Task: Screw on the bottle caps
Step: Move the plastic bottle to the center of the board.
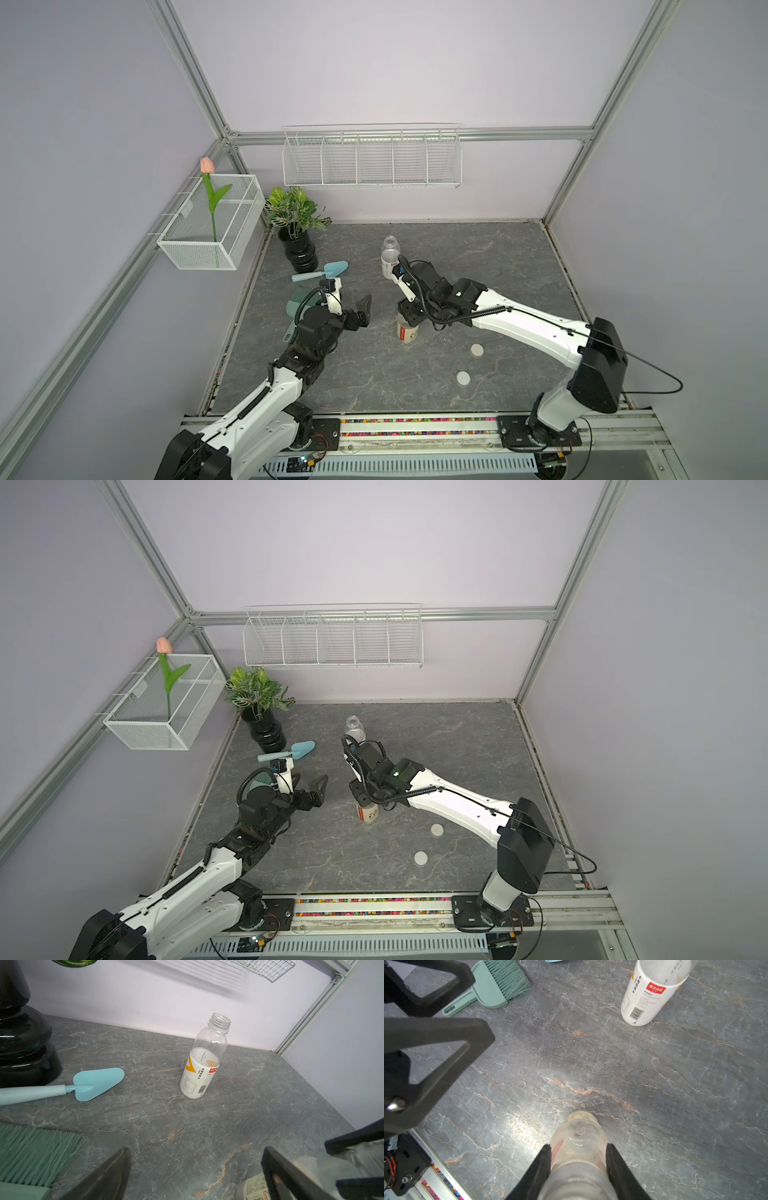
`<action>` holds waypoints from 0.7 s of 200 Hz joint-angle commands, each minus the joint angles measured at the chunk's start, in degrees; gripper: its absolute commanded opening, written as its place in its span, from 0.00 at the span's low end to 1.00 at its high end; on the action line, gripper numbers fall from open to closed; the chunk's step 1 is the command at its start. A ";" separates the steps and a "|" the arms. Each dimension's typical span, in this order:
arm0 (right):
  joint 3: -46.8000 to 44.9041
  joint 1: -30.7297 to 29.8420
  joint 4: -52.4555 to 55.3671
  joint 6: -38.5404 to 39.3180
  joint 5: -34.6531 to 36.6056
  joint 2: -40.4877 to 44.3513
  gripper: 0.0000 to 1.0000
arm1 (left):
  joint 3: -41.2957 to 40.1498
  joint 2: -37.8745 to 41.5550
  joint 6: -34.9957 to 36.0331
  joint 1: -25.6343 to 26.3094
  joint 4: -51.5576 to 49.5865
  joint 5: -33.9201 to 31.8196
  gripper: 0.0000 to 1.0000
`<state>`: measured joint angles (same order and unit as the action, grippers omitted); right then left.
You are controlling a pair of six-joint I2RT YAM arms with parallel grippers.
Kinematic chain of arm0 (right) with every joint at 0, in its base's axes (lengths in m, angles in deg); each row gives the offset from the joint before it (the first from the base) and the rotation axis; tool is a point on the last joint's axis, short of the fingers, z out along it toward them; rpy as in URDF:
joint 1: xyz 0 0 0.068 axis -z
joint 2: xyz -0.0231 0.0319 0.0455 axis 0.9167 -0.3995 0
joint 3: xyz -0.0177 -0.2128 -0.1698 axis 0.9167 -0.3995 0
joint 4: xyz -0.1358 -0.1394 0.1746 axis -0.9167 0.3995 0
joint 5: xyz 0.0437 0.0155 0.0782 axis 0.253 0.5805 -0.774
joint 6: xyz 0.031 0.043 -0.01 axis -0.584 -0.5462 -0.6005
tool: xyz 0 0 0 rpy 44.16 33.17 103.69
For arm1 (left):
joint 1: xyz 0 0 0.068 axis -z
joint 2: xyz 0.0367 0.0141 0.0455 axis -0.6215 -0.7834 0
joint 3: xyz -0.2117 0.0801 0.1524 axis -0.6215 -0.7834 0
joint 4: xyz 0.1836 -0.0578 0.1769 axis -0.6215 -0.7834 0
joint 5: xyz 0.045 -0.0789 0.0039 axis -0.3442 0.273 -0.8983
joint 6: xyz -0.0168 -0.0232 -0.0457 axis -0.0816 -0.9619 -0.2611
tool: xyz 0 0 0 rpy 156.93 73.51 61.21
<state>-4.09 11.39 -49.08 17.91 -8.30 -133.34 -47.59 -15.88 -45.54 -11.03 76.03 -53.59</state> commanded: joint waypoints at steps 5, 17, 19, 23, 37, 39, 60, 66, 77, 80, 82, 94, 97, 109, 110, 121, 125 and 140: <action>-2.91 -0.62 -1.53 -3.28 1.10 1.28 0.48 | 0.61 1.15 2.24 0.13 -0.91 1.63 1.00; -3.38 -0.66 -1.44 -3.32 1.29 1.88 0.56 | 0.50 1.86 2.34 0.15 -1.02 1.66 1.00; -3.36 -0.66 -1.39 -3.30 1.36 1.90 0.57 | 0.43 2.03 2.36 0.12 -0.97 1.71 1.00; -3.35 -0.71 -1.18 -3.36 1.53 2.05 0.59 | 0.31 2.20 2.37 0.15 -0.80 1.81 1.00; -3.21 -0.58 -0.46 -3.19 2.41 2.57 0.65 | 0.27 2.43 2.26 0.16 -0.56 2.28 1.00; -3.21 -0.64 -0.39 -3.18 2.49 2.67 0.65 | 0.28 2.46 2.25 0.17 -0.57 2.30 1.00; -2.36 -0.60 1.16 -3.04 2.72 3.78 0.71 | 0.37 2.30 2.26 0.13 -0.83 2.89 1.00; -2.09 -0.68 1.87 -3.07 2.79 4.27 0.73 | 0.44 2.35 2.18 0.12 -0.79 3.18 1.00; -1.95 -0.67 3.20 -3.20 2.77 5.40 0.74 | 0.46 2.22 2.05 0.12 -0.21 4.10 1.00; -2.01 -0.66 3.54 -3.27 2.69 5.76 0.74 | 0.46 2.16 2.01 0.12 -0.05 4.38 1.00; -2.10 -0.65 3.88 -3.29 2.65 6.13 0.74 | 0.42 2.11 1.97 0.18 0.02 4.61 1.00; -3.02 -0.64 5.26 -3.83 2.37 8.53 0.75 | 0.38 1.58 1.78 0.15 0.60 5.40 1.00; -3.33 -0.65 5.61 -4.11 2.30 9.18 0.75 | 0.45 1.43 1.73 0.12 0.65 5.61 1.00; -5.29 -0.62 6.31 -5.17 1.87 12.60 0.75 | 0.59 0.86 1.68 0.11 0.61 6.32 1.00; -5.51 -0.68 6.34 -5.24 1.81 12.88 0.75 | 0.61 0.86 1.70 0.11 0.59 6.40 1.00; -8.41 -0.63 5.96 -6.36 0.07 16.74 0.76 | 1.07 0.62 1.28 0.19 -0.47 7.09 1.00; -9.66 -0.63 5.53 -6.54 -0.95 18.39 0.76 | 1.18 0.66 1.03 0.21 -0.83 7.29 1.00; -14.45 -0.64 6.08 -8.02 -3.70 24.41 0.76 | 0.78 1.08 -0.62 0.20 -0.26 7.70 1.00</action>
<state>-12.85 11.12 -46.13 13.87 -7.97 -116.16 -47.59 -15.03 -44.49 -11.03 75.40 -47.95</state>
